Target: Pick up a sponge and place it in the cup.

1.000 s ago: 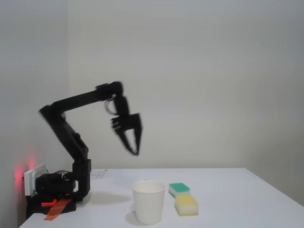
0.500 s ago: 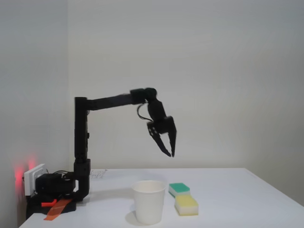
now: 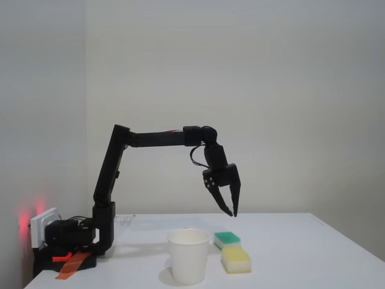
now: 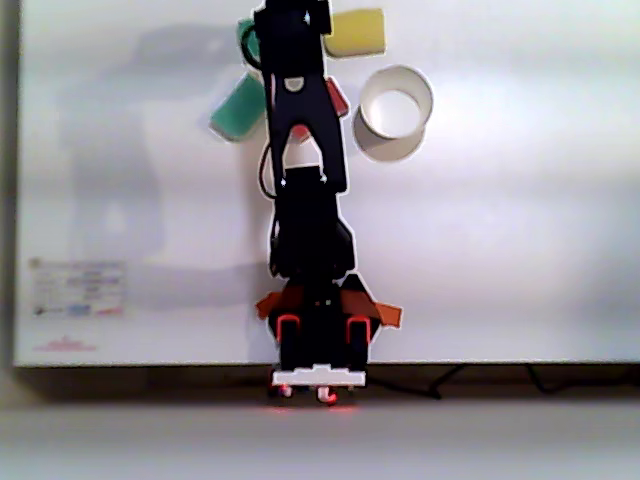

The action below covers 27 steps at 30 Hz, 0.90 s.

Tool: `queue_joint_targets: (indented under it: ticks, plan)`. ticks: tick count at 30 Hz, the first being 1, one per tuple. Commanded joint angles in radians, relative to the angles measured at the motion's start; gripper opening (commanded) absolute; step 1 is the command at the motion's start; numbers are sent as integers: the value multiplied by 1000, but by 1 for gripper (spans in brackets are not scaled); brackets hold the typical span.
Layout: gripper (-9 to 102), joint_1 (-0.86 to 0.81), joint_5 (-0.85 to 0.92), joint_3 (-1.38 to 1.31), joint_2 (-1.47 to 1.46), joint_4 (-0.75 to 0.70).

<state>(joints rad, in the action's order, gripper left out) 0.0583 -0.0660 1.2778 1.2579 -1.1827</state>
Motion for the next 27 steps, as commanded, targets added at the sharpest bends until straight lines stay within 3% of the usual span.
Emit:
queue_joint_targets:
  ticks: [1,12,27]
  plan:
    - [4,5,-17,23,18,8]
    - [27,80,-38,-67,-107,72]
    - [35,95,54,-279,-278,92]
